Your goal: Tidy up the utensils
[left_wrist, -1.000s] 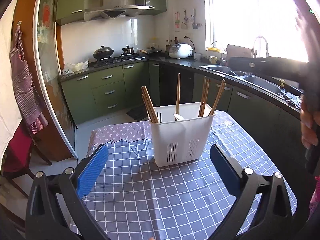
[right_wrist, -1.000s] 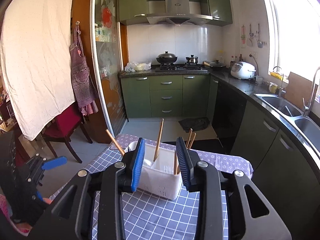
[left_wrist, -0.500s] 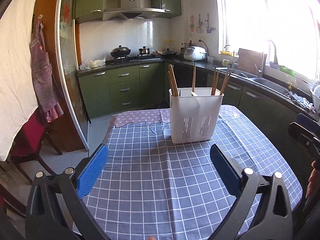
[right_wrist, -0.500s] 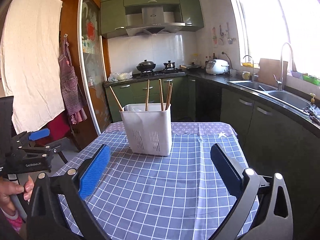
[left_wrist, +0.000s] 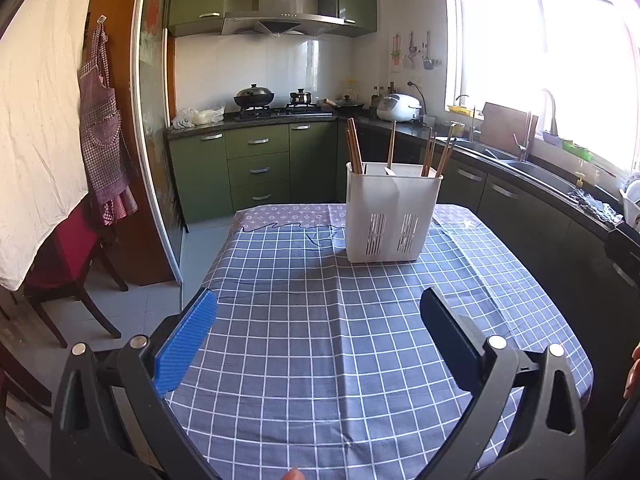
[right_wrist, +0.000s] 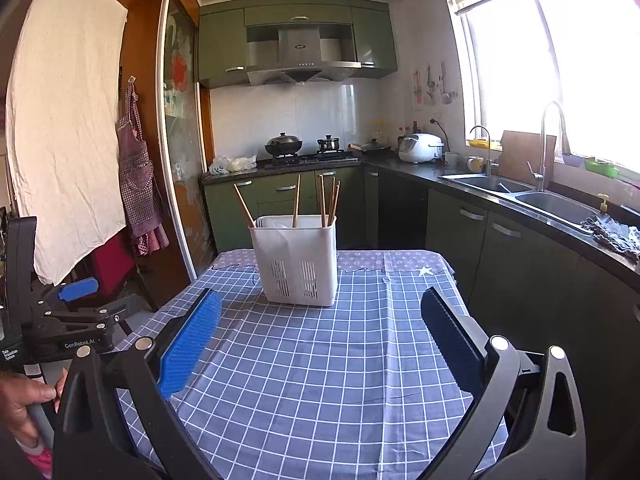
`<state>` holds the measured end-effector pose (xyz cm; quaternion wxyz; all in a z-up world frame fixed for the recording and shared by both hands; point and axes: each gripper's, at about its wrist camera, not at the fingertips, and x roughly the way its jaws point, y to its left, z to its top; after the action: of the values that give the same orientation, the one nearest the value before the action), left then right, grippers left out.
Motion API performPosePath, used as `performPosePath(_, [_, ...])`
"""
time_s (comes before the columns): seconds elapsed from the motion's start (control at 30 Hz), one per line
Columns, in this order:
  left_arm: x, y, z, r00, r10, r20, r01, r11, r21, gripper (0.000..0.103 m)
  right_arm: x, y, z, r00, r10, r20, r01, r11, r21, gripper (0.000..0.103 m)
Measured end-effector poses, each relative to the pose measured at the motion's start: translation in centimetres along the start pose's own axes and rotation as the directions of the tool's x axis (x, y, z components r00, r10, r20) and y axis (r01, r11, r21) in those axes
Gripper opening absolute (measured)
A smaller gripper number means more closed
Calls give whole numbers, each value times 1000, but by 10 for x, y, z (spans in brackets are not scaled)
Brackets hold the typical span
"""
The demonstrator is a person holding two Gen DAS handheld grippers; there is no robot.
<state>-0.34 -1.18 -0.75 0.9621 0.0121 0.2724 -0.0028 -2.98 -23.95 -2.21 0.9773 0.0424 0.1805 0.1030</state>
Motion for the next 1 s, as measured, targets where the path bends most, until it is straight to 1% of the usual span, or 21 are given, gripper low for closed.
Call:
performPosePath(0.13, [-7,2,-1,1000,3,14,-3,1000,-18,97,0,0,5,1000,11,-3,-11,1000,2,99])
performPosePath(0.3, [-14,3,-2,999,27,30,-27,1000,-15,97,3,2,7,1000,18,-9,-18,1000,2,99])
performPosePath(0.53, [-17,2,-3,1000,2,24,-2,1000,-11,97,6,1,11,1000,21,-13,-21,1000,-2,99])
performPosePath(1.0, [-12,5,-4,1000,14,10,-13,1000,-21,97,21,2,15,999,43,-27,-42,999,4,99])
